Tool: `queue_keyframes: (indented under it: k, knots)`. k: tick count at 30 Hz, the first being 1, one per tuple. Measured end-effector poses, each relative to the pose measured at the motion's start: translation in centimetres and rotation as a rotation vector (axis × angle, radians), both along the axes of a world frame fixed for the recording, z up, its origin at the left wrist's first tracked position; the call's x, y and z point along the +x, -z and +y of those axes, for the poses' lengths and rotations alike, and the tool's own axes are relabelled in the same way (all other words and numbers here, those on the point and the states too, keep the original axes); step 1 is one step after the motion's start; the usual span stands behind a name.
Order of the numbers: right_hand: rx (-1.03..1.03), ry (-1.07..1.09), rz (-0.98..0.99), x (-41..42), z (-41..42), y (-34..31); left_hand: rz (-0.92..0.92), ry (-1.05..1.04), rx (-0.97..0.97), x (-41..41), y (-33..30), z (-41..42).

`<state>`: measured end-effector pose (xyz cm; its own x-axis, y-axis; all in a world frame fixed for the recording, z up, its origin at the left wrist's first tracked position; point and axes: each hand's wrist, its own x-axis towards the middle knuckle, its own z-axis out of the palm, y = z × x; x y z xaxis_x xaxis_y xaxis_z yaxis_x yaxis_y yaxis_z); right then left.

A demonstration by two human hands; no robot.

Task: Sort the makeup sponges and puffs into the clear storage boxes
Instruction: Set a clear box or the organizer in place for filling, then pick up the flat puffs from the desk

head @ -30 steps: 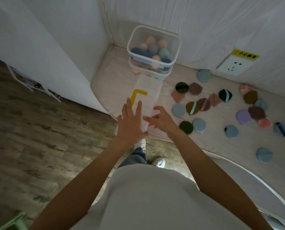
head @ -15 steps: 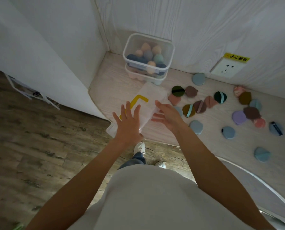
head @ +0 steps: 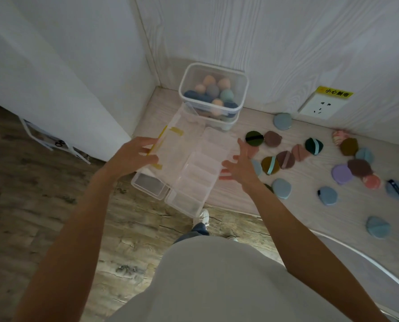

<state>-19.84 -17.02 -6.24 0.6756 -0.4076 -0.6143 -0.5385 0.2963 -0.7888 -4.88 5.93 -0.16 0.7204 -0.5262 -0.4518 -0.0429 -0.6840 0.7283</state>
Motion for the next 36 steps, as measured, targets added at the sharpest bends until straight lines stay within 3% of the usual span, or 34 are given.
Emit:
queue_keyframes:
  k: [5, 10, 15, 18, 21, 24, 26, 29, 32, 36]
  knots:
    - [0.038, -0.004, 0.049, -0.3, -0.8, 0.1, -0.173, -0.135, -0.019, 0.0, 3.2, 1.2]
    - [0.098, 0.123, 0.057, -0.3, -0.1, 0.3, -0.333, -0.205, 0.097, -0.3, 6.0, 0.1]
    - [-0.112, -0.008, 0.05, -0.8, -0.1, 0.2, -0.394, -0.126, 0.244, -0.9, 5.6, -0.4]
    - [-0.346, -0.028, 0.032, -2.3, -1.2, -0.3, -0.617, -0.138, 0.092, -3.2, 3.4, -2.0]
    - [-0.658, -0.009, 0.063, -5.9, -2.7, -0.4, -0.668, 0.078, -0.242, -5.9, 1.7, -6.4]
    - [-0.879, -0.074, 0.235, -9.8, -3.6, 0.9, -0.605, 0.464, -0.376, -9.1, 2.7, -12.5]
    - [-0.949, -0.217, 0.333, -11.7, -4.0, 2.0, -0.552, 0.704, -0.277, -10.6, 4.4, -16.8]
    - [-0.937, -0.309, 0.34, -12.7, -4.1, 2.4, -0.561, 0.893, 0.002, -11.0, 7.1, -21.1]
    - [-0.989, -0.379, 0.326, -12.3, -4.2, 2.3, -0.58, 0.957, 0.203, -10.8, 8.9, -22.6]
    - [-0.995, -0.539, 0.412, -11.1, -4.0, 2.6, -0.621, 0.976, 0.261, -10.6, 9.8, -22.9]
